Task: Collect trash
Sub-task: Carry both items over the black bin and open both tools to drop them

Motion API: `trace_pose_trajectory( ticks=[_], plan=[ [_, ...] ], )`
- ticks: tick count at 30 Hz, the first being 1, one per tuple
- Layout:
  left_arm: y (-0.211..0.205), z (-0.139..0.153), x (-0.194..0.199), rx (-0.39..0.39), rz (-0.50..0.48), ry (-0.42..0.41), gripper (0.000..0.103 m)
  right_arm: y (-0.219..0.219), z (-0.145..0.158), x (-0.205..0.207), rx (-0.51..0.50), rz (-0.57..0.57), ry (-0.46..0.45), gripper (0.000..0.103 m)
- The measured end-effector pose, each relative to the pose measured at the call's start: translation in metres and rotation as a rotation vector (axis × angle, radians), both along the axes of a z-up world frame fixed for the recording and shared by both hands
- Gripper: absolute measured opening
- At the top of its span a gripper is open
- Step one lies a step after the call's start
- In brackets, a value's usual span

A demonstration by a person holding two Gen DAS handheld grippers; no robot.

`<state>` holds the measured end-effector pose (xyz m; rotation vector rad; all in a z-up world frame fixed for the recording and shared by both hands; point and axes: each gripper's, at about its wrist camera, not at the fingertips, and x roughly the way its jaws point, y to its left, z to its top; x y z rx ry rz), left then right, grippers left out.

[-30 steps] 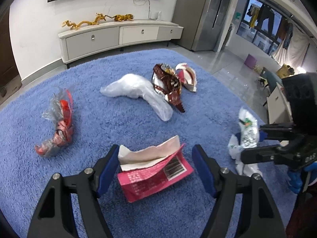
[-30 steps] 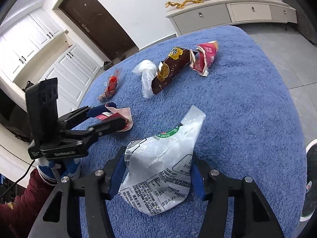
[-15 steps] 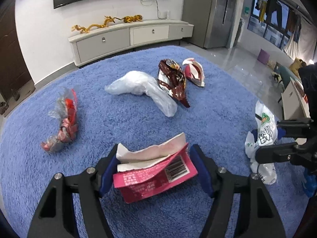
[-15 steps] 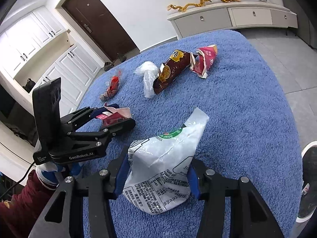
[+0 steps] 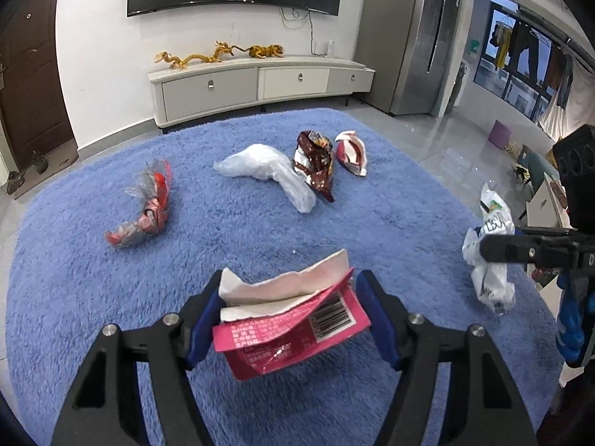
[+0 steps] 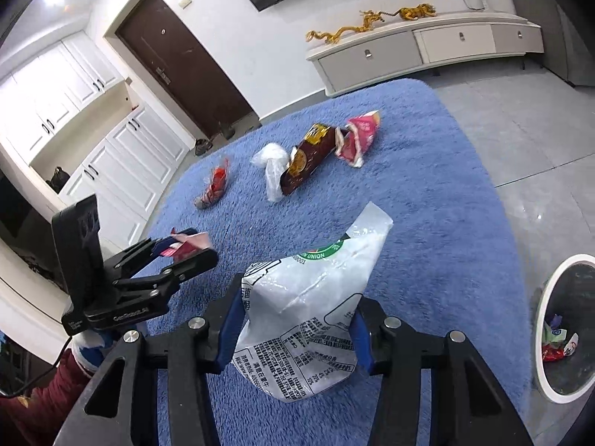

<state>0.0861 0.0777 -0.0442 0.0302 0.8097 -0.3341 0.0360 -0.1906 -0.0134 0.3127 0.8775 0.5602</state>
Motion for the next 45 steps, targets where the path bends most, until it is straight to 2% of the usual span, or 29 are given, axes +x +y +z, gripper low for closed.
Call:
trace_pose_trajectory(
  ticks=[8, 14, 20, 25, 31, 35, 39, 45],
  plan=[
    [-0.018, 0.025, -0.008, -0.023, -0.017, -0.023, 0.068, -0.043, 0.012, -0.012, 0.021, -0.092, -0.046, 0.047],
    [-0.063, 0.039, -0.002, -0.041, -0.089, -0.025, 0.068, -0.101, 0.017, -0.022, 0.030, -0.224, -0.076, 0.047],
    [-0.140, 0.047, 0.012, -0.059, -0.208, -0.015, 0.068, -0.171, 0.013, -0.035, 0.020, -0.386, -0.086, 0.047],
    [-0.222, 0.047, 0.028, -0.065, -0.323, 0.013, 0.068, -0.229, -0.002, -0.048, 0.004, -0.519, -0.065, 0.047],
    [-0.315, 0.035, 0.059, -0.100, -0.395, 0.095, 0.068, -0.286, -0.028, -0.055, 0.001, -0.634, -0.012, 0.048],
    [-0.369, 0.018, 0.076, -0.095, -0.422, 0.149, 0.068, -0.316, -0.051, -0.052, 0.007, -0.679, 0.033, 0.048],
    [-0.411, -0.003, 0.086, -0.081, -0.450, 0.187, 0.069, -0.338, -0.076, -0.043, 0.014, -0.706, 0.081, 0.048],
    [-0.451, -0.031, 0.099, -0.102, -0.468, 0.270, 0.069, -0.354, -0.106, -0.026, 0.006, -0.716, 0.144, 0.053]
  ],
)
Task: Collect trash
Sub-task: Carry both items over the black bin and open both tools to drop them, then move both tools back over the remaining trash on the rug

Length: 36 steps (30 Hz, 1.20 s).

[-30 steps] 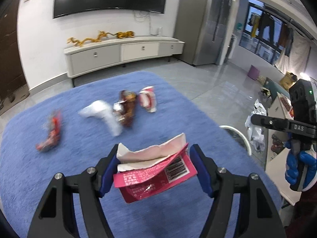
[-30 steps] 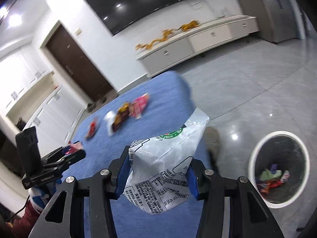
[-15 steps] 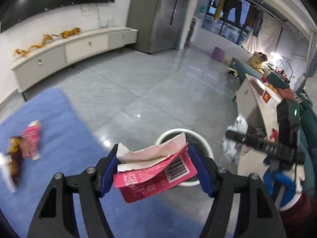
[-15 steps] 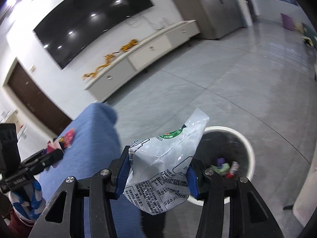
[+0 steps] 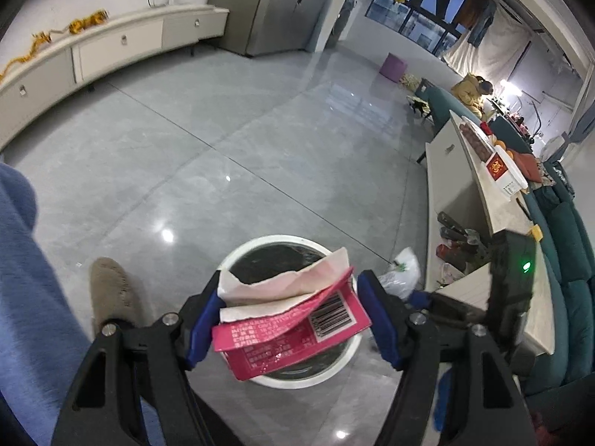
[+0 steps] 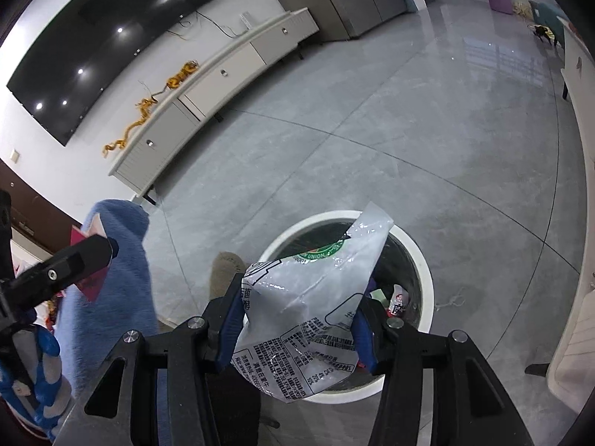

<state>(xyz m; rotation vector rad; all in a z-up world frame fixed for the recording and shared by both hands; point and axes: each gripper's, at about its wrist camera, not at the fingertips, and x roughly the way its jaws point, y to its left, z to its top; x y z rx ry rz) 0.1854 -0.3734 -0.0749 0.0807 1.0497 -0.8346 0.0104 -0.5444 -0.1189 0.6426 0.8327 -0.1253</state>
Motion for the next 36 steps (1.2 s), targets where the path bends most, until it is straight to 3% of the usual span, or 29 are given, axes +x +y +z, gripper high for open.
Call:
trace_pose_trajectory(
  ticks=[7, 16, 30, 36],
  plan=[
    [-0.016, -0.018, 0.005, -0.010, 0.015, 0.047, 0.070, -0.006, -0.021, 0.009, -0.012, -0.016, 0.056, 0.066],
    [-0.020, -0.020, 0.008, -0.016, 0.055, 0.049, 0.073, -0.015, -0.024, -0.010, -0.028, -0.061, 0.083, 0.069],
    [0.031, 0.028, -0.031, 0.069, 0.240, -0.210, 0.073, 0.007, 0.030, -0.036, -0.159, -0.111, 0.018, 0.069],
    [0.065, 0.051, -0.050, 0.062, 0.313, -0.298, 0.073, 0.028, 0.057, -0.042, -0.201, -0.105, -0.037, 0.069]
  ],
)
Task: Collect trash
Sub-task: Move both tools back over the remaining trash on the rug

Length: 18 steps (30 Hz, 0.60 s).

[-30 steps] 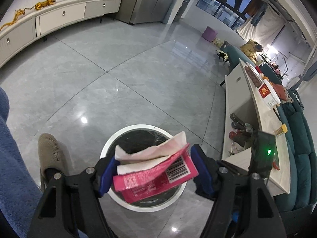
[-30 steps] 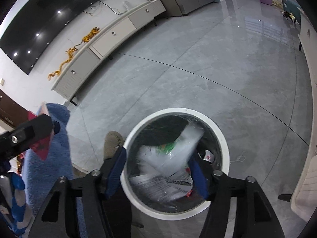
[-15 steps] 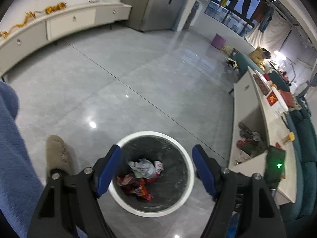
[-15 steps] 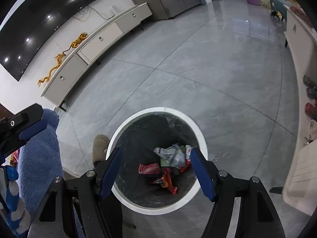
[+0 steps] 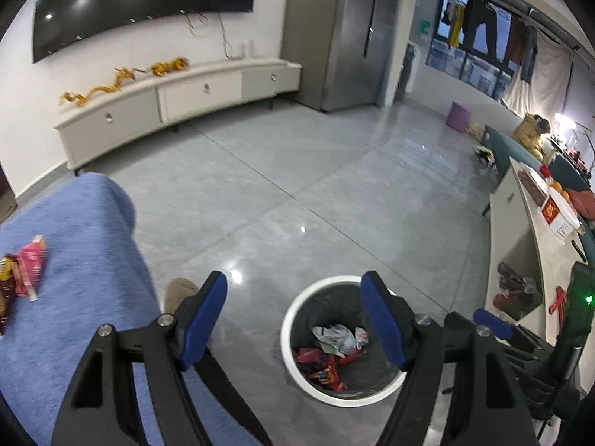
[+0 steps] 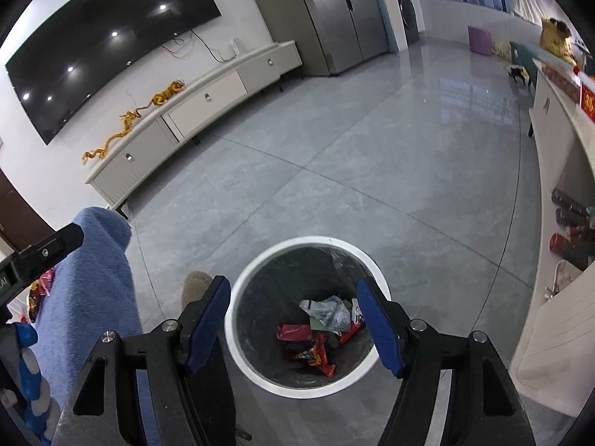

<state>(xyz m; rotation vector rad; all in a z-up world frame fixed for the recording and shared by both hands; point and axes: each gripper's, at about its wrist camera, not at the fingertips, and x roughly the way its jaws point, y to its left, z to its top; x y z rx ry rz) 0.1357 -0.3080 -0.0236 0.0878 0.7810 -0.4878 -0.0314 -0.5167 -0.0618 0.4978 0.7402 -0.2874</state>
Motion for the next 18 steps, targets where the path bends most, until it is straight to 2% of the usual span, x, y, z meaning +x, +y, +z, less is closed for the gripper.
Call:
trace_pose_trajectory(
  ticks=[7, 18],
  plan=[
    [0.038, 0.028, -0.026, -0.020, 0.065, -0.092, 0.073, 0.026, 0.033, -0.010, -0.042, 0.023, -0.067, 0.069],
    [0.109, 0.064, -0.064, -0.076, 0.155, -0.190, 0.073, 0.067, 0.078, -0.023, -0.110, 0.070, -0.138, 0.069]
  ],
)
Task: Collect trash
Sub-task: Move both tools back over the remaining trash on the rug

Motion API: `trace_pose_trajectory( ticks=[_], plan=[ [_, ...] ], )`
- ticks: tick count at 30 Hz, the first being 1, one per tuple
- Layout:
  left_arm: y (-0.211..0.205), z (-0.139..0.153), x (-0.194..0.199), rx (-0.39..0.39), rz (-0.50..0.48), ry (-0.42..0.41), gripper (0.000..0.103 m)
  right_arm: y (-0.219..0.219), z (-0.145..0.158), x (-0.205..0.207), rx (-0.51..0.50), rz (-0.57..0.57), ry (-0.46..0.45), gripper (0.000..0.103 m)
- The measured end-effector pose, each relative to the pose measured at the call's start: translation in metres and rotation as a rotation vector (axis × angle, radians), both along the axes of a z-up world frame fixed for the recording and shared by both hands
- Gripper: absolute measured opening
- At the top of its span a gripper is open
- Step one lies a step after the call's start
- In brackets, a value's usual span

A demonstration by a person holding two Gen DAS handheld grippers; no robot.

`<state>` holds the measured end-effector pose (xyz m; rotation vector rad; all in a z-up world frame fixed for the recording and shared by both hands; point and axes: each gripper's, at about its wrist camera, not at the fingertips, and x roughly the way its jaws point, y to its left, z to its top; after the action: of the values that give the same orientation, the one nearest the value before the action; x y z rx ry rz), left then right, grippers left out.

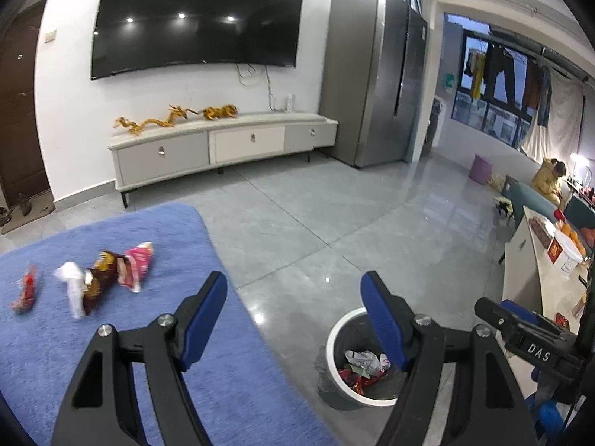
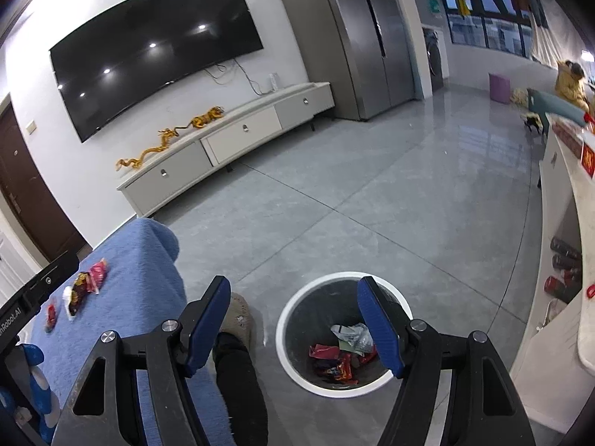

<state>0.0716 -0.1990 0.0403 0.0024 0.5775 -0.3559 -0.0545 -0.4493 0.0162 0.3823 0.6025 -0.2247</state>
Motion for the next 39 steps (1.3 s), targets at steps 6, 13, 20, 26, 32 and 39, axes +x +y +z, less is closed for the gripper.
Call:
trace_pose_trajectory(
  ticks=[6, 13, 20, 26, 32, 39],
  plan=[
    [0.044, 0.007, -0.016, -0.033, 0.060, -0.024, 0.073, 0.035, 0.019, -0.002, -0.040, 0.059, -0.022, 0.069],
    [0.103, 0.002, -0.031, -0.064, 0.159, -0.021, 0.073, 0.081, 0.036, -0.006, -0.077, 0.129, -0.046, 0.069],
    [0.166, -0.004, -0.047, -0.092, 0.259, -0.018, 0.073, 0.109, 0.057, -0.017, -0.106, 0.184, -0.094, 0.069],
    [0.216, -0.016, -0.051, -0.074, 0.347, 0.004, 0.073, 0.124, 0.067, -0.016, -0.105, 0.228, -0.132, 0.069],
    [0.260, -0.037, -0.026, -0.093, 0.436, 0.064, 0.072, 0.138, 0.060, 0.014, -0.092, 0.297, -0.111, 0.069],
    [0.274, -0.057, 0.030, -0.103, 0.451, 0.134, 0.072, 0.163, 0.042, 0.076, -0.039, 0.400, -0.065, 0.068]
  ],
)
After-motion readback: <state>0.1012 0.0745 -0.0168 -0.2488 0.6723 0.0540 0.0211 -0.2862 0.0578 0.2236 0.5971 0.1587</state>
